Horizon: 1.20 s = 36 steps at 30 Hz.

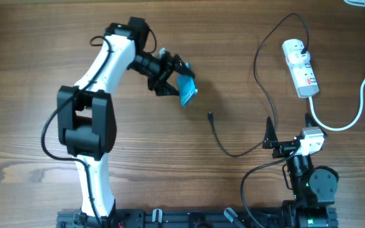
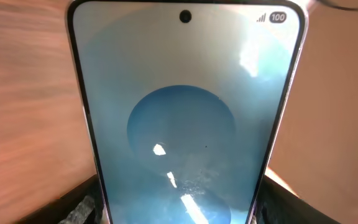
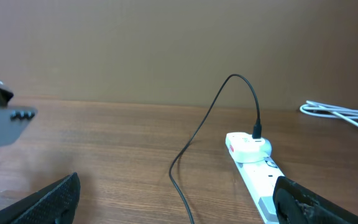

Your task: Plug charger to phone and switch on socket

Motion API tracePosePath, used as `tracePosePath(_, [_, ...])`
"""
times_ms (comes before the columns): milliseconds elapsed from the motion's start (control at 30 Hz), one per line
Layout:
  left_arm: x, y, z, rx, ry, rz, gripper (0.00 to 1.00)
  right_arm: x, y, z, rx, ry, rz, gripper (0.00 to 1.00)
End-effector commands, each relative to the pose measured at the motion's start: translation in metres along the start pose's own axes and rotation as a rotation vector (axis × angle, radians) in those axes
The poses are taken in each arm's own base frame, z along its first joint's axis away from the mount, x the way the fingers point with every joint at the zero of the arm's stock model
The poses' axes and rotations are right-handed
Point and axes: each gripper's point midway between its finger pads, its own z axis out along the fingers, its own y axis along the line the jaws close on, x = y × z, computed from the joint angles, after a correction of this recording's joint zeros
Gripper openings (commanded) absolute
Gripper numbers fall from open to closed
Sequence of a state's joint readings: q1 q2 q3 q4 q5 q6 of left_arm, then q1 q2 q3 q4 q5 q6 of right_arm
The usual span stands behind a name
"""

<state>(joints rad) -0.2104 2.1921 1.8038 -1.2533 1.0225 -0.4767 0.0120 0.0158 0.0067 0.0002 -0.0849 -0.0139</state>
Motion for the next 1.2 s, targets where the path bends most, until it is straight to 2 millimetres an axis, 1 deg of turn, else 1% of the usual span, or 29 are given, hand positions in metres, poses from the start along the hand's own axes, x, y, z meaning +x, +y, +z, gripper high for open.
tracePosePath(0, [0.029, -0.049, -0.029, 0.277, 0.111, 0.027, 0.71, -0.001, -0.001, 0.000, 0.005, -0.005, -0.010, 1.00])
tracePosePath(133, [0.040, -0.072, -0.049, 0.451, 0.193, 0.025, 0.71, -0.001, -0.001, 0.000, 0.005, -0.005, -0.011, 1.00])
tracePosePath(200, [0.044, -0.077, -0.053, 0.490, 0.216, 0.026, 0.71, -0.001, -0.001, 0.000, 0.006, -0.006, -0.013, 1.00])
tracePosePath(233, [0.046, -0.081, -0.056, 0.513, 0.230, 0.027, 0.71, -0.004, -0.001, 0.000, 0.006, -0.019, -0.013, 1.00])
tracePosePath(267, [0.046, -0.081, -0.056, 0.511, 0.231, 0.021, 0.71, -0.011, 0.004, 0.000, -0.024, -0.048, 0.026, 1.00])
tracePosePath(300, [0.046, -0.081, -0.056, 0.512, 0.231, 0.023, 0.71, -0.014, 0.010, -0.001, -0.060, -0.057, 0.070, 1.00])
tracePosePath(333, [0.046, -0.081, -0.056, 0.511, 0.231, 0.023, 0.71, -0.015, 0.030, -0.003, -0.180, -0.044, 0.199, 1.00])
tracePosePath(367, [0.046, -0.081, -0.056, 0.511, 0.231, 0.022, 0.71, -0.014, 0.041, -0.005, -0.245, -0.030, 0.256, 1.00])
tracePosePath(433, [0.046, -0.081, -0.056, 0.511, 0.234, 0.009, 0.71, -0.024, 0.065, -0.014, -0.400, -0.028, 0.363, 1.00])
tracePosePath(467, [0.045, -0.080, -0.057, 0.511, 0.233, 0.005, 0.71, -0.027, 0.071, -0.017, -0.444, -0.015, 0.434, 1.00])
tracePosePath(500, [0.044, -0.080, -0.058, 0.513, 0.232, -0.002, 0.71, -0.028, 0.077, -0.020, -0.483, 0.023, 0.576, 1.00])
tracePosePath(567, [0.042, -0.079, -0.061, 0.516, 0.226, -0.007, 0.71, -0.028, 0.075, -0.019, -0.473, 0.104, 0.912, 0.99])
tracePosePath(600, [0.042, -0.079, -0.062, 0.519, 0.223, -0.008, 0.72, -0.028, 0.073, -0.018, -0.454, 0.152, 1.142, 1.00])
tracePosePath(633, [0.041, -0.078, -0.063, 0.521, 0.221, -0.008, 0.72, -0.026, 0.076, -0.019, -0.453, 0.241, 1.420, 1.00])
tracePosePath(667, [0.041, -0.078, -0.064, 0.521, 0.220, -0.009, 0.72, -0.028, 0.080, -0.022, -0.462, 0.325, 1.662, 1.00])
tracePosePath(700, [0.040, -0.078, -0.064, 0.521, 0.219, -0.009, 0.72, -0.045, 0.082, -0.025, -0.528, 0.284, 1.662, 1.00])
tracePosePath(733, [0.040, -0.078, -0.064, 0.522, 0.219, -0.009, 0.72, -0.075, 0.084, -0.035, -0.649, 0.179, 1.561, 1.00])
tracePosePath(767, [0.040, -0.078, -0.064, 0.522, 0.219, -0.009, 0.73, -0.107, 0.085, -0.050, -0.767, 0.053, 1.467, 1.00])
tracePosePath(800, [0.040, -0.078, -0.064, 0.521, 0.219, -0.009, 0.72, -0.137, 0.082, -0.067, -0.857, -0.083, 1.412, 1.00])
tracePosePath(833, [0.040, -0.078, -0.065, 0.522, 0.218, -0.010, 0.73, -0.157, 0.078, -0.078, -0.902, -0.158, 1.404, 1.00])
tracePosePath(867, [0.040, -0.078, -0.065, 0.523, 0.218, -0.010, 0.73, -0.171, 0.077, -0.085, -0.922, -0.185, 1.401, 1.00])
tracePosePath(933, [0.040, -0.078, -0.065, 0.522, 0.217, -0.010, 0.72, -0.199, 0.078, -0.099, -0.945, -0.237, 1.335, 1.00])
tracePosePath(1000, [0.040, -0.078, -0.065, 0.522, 0.217, -0.010, 0.72, -0.228, 0.083, -0.111, -0.945, -0.269, 1.218, 1.00])
tracePosePath(1033, [0.040, -0.078, -0.065, 0.523, 0.218, -0.010, 0.72, -0.249, 0.090, -0.115, -0.917, -0.251, 1.105, 1.00])
tracePosePath(1067, [0.040, -0.078, -0.065, 0.522, 0.217, -0.010, 0.72, -0.263, 0.096, -0.113, -0.865, -0.198, 0.988, 0.99])
tracePosePath(1133, [0.040, -0.078, -0.065, 0.522, 0.217, -0.010, 0.72, -0.279, 0.102, -0.100, -0.754, -0.075, 0.812, 1.00])
tracePosePath(1167, [0.040, -0.078, -0.065, 0.522, 0.218, -0.011, 0.72, -0.287, 0.104, -0.092, -0.707, 0.039, 0.753, 1.00])
